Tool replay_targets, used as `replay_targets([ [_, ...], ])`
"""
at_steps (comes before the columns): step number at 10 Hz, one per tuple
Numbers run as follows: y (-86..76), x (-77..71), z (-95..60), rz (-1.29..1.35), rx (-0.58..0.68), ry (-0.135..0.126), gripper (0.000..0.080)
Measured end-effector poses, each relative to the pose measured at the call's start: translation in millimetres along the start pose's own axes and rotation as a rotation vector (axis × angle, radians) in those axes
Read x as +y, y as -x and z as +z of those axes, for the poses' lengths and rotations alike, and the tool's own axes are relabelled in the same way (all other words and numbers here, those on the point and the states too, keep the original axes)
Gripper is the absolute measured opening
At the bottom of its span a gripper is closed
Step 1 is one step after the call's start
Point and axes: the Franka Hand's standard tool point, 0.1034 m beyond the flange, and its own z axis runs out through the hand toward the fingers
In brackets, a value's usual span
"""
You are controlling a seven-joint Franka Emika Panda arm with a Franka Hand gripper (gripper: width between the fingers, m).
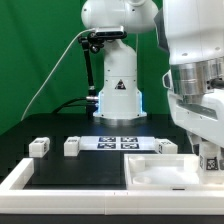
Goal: Assemble one leg
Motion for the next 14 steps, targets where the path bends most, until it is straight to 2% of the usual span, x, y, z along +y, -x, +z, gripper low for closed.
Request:
replay_targets([
  [2,6.6,-2.1,0.0,-0.208,0.022,0.017,0.0649],
  [5,9.0,-4.3,-4.9,-0.532,0.041,0.073,0.0649],
  [7,0.8,-3.8,-8.9,-0.759,0.042,0.084,0.0649],
  [10,1.1,-3.0,-7.6,-1.012,0.038,0.085,0.0649],
  [13,-1.1,-2.4,-7.6,-1.088,0.035,0.087,0.064],
  [14,-1.0,-2.4,-7.5,-1.073,0.035,0.086,0.0483],
])
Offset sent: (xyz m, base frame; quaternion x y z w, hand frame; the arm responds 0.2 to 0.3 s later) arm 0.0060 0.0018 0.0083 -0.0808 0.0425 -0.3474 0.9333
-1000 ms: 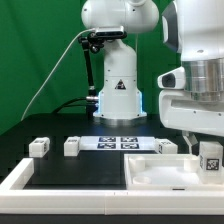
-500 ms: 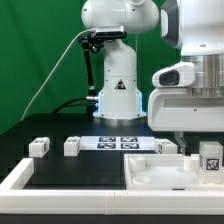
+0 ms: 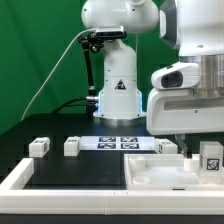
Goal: Assemble one leg
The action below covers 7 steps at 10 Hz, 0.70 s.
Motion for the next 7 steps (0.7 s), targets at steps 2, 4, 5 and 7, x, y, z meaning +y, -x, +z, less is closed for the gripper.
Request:
replay_targets([
  [2,-0.2,0.3,-0.1,0.015,0.0,0.0,0.0286],
  [4,-0.3,0.1,0.3,0.228,0.013,-0.001,0.0291],
  [5,-0.9,0.1,0.3,0.344,0.023,-0.003,0.0291],
  [7,-2.2,0.4,0.3,0.592,0.034,-0.015,0.0291],
])
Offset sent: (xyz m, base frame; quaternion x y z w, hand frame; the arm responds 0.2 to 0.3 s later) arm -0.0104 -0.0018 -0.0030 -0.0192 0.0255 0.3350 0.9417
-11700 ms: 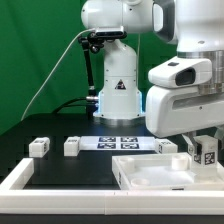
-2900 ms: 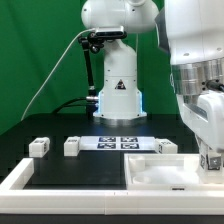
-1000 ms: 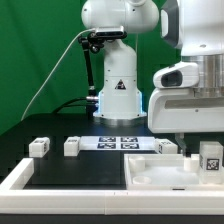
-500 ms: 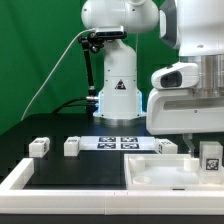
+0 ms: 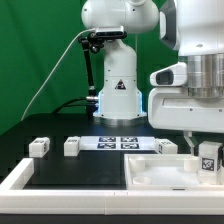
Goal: Assemble one leg
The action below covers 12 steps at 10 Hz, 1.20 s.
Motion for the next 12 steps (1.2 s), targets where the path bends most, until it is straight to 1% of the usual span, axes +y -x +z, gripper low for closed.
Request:
replay_targets([
  [3,-4.9,-2.7,-0.5,0.343,0.028,-0.051,0.0292],
  [4,-4.6,-2.8,-0.5,0.441,0.028,-0.053,0.0292],
  [6,-5.0,-2.5,-0.3,0.712,0.016,-0.072,0.0292],
  [7,-5.1,-3.5,0.0,0.883,0.003,-0.095,0.0292],
  [8,-5.2,-3.7,-0.2,0.907,0.001,-0.095,0.0292],
  [9,-5.4,-4.0,-0.3,1.025,-0.013,-0.102,0.0292],
  [10,-5.5,-4.1,-0.3,1.071,-0.015,-0.102,0.0292],
  [12,-5.2,-4.2,0.1,1.063,-0.015,-0.102,0.0292],
])
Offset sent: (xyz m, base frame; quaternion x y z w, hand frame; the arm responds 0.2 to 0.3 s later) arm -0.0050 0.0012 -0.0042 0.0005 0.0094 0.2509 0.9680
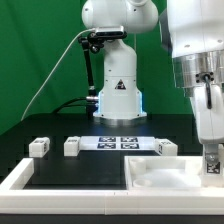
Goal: Assemble one leg
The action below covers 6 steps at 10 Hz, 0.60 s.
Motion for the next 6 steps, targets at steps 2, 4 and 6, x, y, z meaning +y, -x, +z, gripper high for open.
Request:
replay_targets([
  [2,2.4,2.2,-0.4,-0.078,-0.003,0.024,0.0582],
  [4,7.3,3.0,-2.3,-0.299,-0.008,0.048,0.0634],
  [6,13.1,4.5,-2.8,-0.464,-0.016,0.058,0.0648],
])
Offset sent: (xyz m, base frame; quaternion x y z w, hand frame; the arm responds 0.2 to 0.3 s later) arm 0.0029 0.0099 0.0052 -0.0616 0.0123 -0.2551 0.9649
